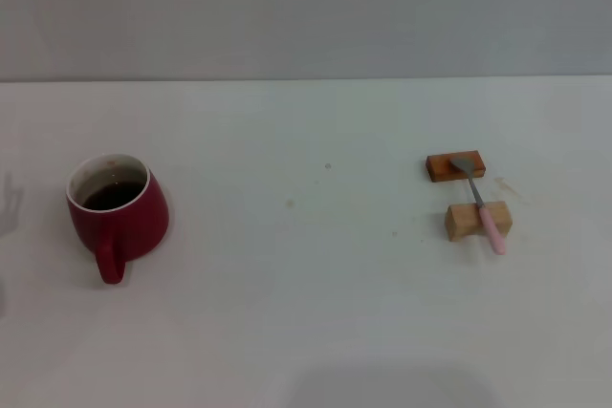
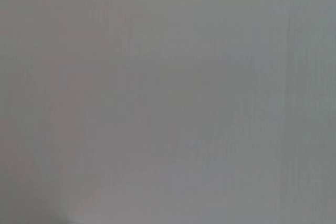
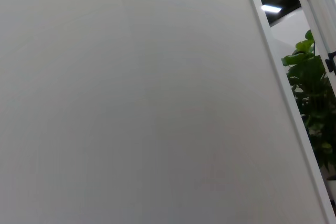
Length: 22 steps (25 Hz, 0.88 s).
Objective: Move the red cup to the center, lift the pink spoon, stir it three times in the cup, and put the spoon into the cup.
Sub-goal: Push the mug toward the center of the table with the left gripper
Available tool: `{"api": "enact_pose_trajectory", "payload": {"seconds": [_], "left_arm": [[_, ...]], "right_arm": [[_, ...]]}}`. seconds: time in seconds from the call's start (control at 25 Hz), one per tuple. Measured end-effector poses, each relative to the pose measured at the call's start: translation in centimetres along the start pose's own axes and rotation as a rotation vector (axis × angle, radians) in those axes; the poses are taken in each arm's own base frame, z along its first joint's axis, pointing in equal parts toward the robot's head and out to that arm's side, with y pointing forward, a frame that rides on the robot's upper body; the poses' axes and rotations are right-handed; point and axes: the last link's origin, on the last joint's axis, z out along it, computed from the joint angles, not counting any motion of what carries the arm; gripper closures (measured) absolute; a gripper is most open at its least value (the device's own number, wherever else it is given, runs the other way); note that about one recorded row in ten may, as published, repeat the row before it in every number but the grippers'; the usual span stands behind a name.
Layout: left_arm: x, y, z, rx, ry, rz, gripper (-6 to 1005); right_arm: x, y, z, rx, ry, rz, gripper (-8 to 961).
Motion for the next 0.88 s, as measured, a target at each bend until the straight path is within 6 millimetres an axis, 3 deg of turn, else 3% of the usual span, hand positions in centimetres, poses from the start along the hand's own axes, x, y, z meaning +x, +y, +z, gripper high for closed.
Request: {"api": "enact_pose_trajectory", "payload": {"seconds": [0.36, 0.56, 0.88], "left_arm": [[0.0, 0.1, 0.0, -0.005, 0.0, 0.011, 205], [0.0, 0.8, 0.1, -0.029, 0.004, 0.123, 208], [0.1, 1.5, 0.2, -0.043, 0.006, 0.182, 508]], "right_arm": [[0.0, 0.0, 0.0, 0.0, 0.001, 0.0, 210], [0.0, 0.0, 0.0, 0.0, 0.001, 0.0, 210], [0.0, -0.2, -0.2, 0.002, 0.003, 0.001, 210]]}}
